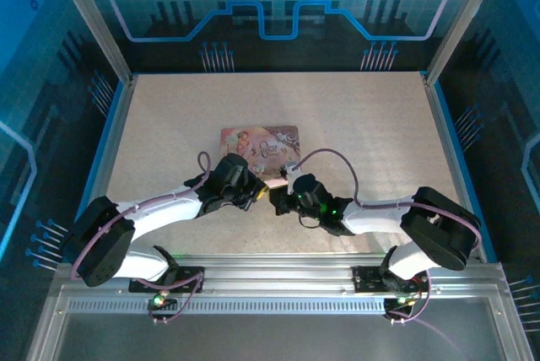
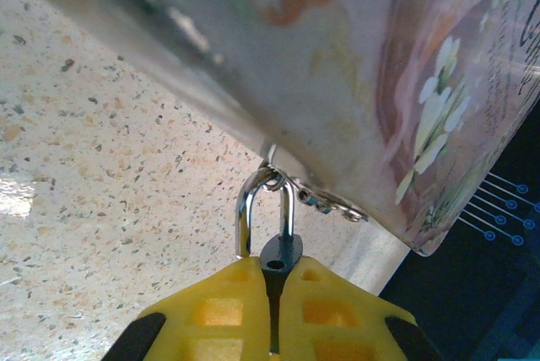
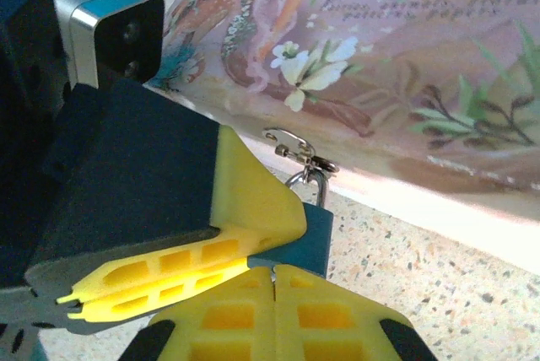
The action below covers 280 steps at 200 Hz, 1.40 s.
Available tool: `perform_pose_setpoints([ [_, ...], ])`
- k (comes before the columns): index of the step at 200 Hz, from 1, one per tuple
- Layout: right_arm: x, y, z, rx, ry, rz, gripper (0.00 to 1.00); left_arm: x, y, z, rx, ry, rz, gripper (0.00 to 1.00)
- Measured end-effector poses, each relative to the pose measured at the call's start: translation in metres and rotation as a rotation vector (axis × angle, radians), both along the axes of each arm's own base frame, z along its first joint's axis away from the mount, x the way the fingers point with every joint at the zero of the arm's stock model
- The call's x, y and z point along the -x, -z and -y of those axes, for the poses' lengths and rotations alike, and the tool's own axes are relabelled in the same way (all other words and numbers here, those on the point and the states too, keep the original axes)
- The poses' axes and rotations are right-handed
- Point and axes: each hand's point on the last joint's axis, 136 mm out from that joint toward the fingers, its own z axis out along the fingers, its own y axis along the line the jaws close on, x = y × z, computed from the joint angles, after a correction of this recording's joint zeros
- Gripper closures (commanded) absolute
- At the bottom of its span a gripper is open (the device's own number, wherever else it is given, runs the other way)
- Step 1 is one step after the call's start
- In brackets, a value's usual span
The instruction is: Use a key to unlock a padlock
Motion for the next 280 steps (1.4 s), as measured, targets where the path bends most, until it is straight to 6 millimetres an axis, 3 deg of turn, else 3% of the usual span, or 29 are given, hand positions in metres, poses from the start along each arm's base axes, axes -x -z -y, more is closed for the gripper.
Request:
perform_pose_setpoints([
  [36, -0.002, 0.007, -0.002, -0.068, 0.054, -0.094, 1.0, -0.001, 0.003, -0.002, -0.017, 0.0, 0.006, 0.96],
  [72, -0.003, 0.013, -0.003, -0.102, 0.087, -0.146, 1.0, -0.002, 0.006, -0.005, -0.041, 0.002, 0.012, 0.79],
  [124, 0.003, 0.042, 0.009, -0.054, 0.13, -0.235, 1.0, 0.002, 0.006, -0.007, -0.047, 0.007, 0.0, 0.63],
  [184, 0.006, 0.055, 0.015, -0.096, 0.143, -0.285, 1.0, 0.005, -0.009, -0.028, -0.101, 0.017, 0.045, 0.52],
  [212, 0.009, 0.068, 0.02, -0.108, 0.146, -0.326, 1.0, 0.006, -0.019, -0.043, -0.172, 0.054, 0.116, 0.41],
  [236, 0.009, 0.069, 0.019, -0.136, 0.135, -0.33, 0.86, 0.004, -0.034, -0.058, -0.247, 0.1, 0.199, 0.28],
  [280, 0.01, 0.06, 0.018, -0.147, 0.104, -0.298, 0.69, -0.008, -0.057, -0.096, -0.334, 0.095, 0.312, 0.06],
])
